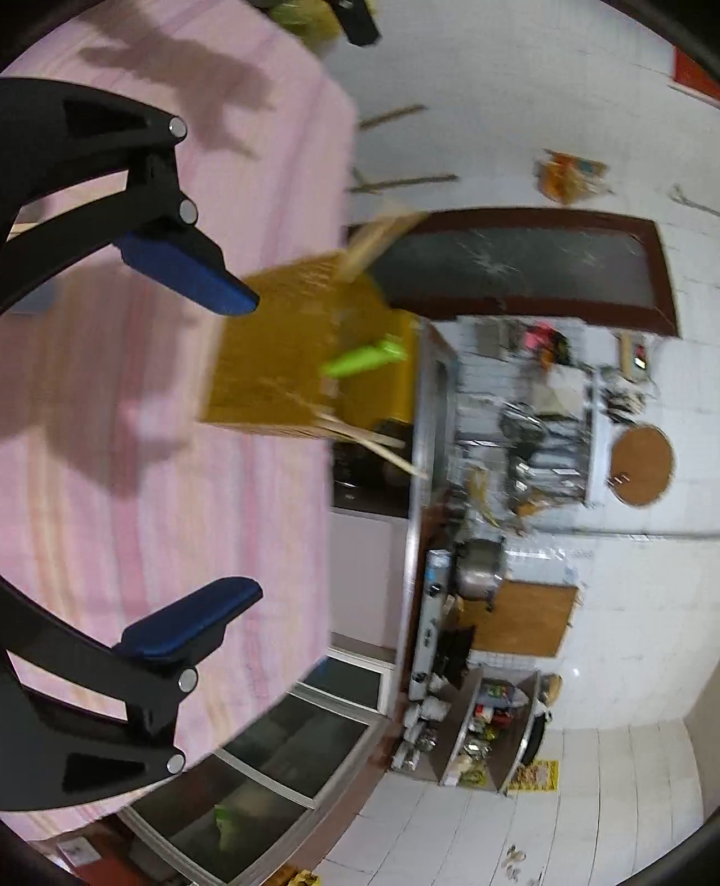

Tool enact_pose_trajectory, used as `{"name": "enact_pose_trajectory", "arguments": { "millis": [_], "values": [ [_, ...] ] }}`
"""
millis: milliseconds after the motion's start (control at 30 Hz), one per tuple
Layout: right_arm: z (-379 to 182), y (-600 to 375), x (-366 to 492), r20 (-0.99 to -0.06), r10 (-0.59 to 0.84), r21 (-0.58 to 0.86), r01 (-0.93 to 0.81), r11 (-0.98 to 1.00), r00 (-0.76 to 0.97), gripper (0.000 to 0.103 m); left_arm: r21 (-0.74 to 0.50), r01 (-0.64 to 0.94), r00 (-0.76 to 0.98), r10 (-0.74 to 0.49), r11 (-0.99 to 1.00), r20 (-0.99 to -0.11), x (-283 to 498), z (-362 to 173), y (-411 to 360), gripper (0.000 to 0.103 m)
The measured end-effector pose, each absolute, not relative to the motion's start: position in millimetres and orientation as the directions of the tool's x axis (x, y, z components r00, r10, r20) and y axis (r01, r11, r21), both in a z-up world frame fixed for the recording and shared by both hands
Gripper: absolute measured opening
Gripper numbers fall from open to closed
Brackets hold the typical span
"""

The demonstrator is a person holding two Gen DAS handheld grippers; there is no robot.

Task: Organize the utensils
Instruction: 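Lower both tools back toward the table beside the blue spatula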

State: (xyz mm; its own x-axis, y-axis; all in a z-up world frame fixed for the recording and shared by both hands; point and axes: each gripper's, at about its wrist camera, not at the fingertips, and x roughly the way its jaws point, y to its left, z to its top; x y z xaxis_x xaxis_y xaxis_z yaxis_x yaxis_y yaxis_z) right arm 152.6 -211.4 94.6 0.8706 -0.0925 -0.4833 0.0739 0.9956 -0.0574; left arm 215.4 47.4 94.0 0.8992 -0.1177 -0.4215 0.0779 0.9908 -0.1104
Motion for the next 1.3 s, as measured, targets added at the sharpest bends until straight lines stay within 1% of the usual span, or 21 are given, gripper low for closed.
{"name": "enact_pose_trajectory", "arguments": {
  "millis": [100, 233, 333, 433, 567, 700, 833, 1000, 1100, 1167, 1300],
  "values": [
    [71, -208, 136, -0.535, -0.083, -0.06, 0.06, 0.996, 0.841, 0.093, -0.134, 0.06, 0.871, -0.118, 0.989, -0.476, 209, 70, 58, 0.098],
    [48, -205, 121, -0.574, -0.09, -0.077, 0.056, 0.996, 0.814, 0.093, -0.18, 0.026, 0.832, -0.121, 0.983, -0.541, 202, 38, 68, 0.098],
    [33, -207, 115, -0.605, -0.082, -0.05, 0.065, 0.997, 0.792, 0.093, -0.159, 0.002, 0.81, -0.095, 0.987, -0.579, 199, 21, 64, 0.098],
    [22, -211, 111, -0.63, -0.074, -0.021, 0.078, 0.997, 0.773, 0.093, -0.112, 0.003, 0.776, -0.073, 0.994, -0.627, 201, 8, 55, 0.098],
    [16, -208, 107, -0.643, -0.078, -0.011, 0.092, 0.996, 0.762, 0.093, -0.055, 0.013, 0.732, -0.047, 0.998, -0.68, 201, -10, 48, 0.098],
    [11, -205, 106, -0.654, -0.078, -0.008, 0.097, 0.995, 0.752, 0.093, -0.053, 0.014, 0.686, -0.048, 0.999, -0.726, 204, -27, 46, 0.098],
    [8, -201, 108, -0.67, -0.09, -0.005, 0.116, 0.993, 0.737, 0.093, -0.036, 0.011, 0.663, -0.034, 0.999, -0.748, 205, -39, 42, 0.098],
    [4, -194, 110, -0.687, -0.081, 0.004, 0.116, 0.993, 0.722, 0.093, 0.021, 0.029, 0.65, -0.003, 0.999, -0.76, 207, -47, 33, 0.098],
    [0, -184, 118, -0.712, -0.094, -0.02, 0.114, 0.993, 0.696, 0.093, 0.029, 0.046, 0.621, -0.006, 0.999, -0.784, 211, -51, 28, 0.098],
    [-2, -180, 120, -0.727, -0.072, -0.005, 0.1, 0.995, 0.683, 0.093, 0.032, 0.051, 0.607, -0.006, 0.998, -0.795, 213, -54, 25, 0.098],
    [-4, -166, 118, -0.73, -0.056, -0.011, 0.071, 0.997, 0.682, 0.093, 0.028, 0.078, 0.595, -0.024, 0.997, -0.804, 214, -52, 18, 0.098]
  ]
}}
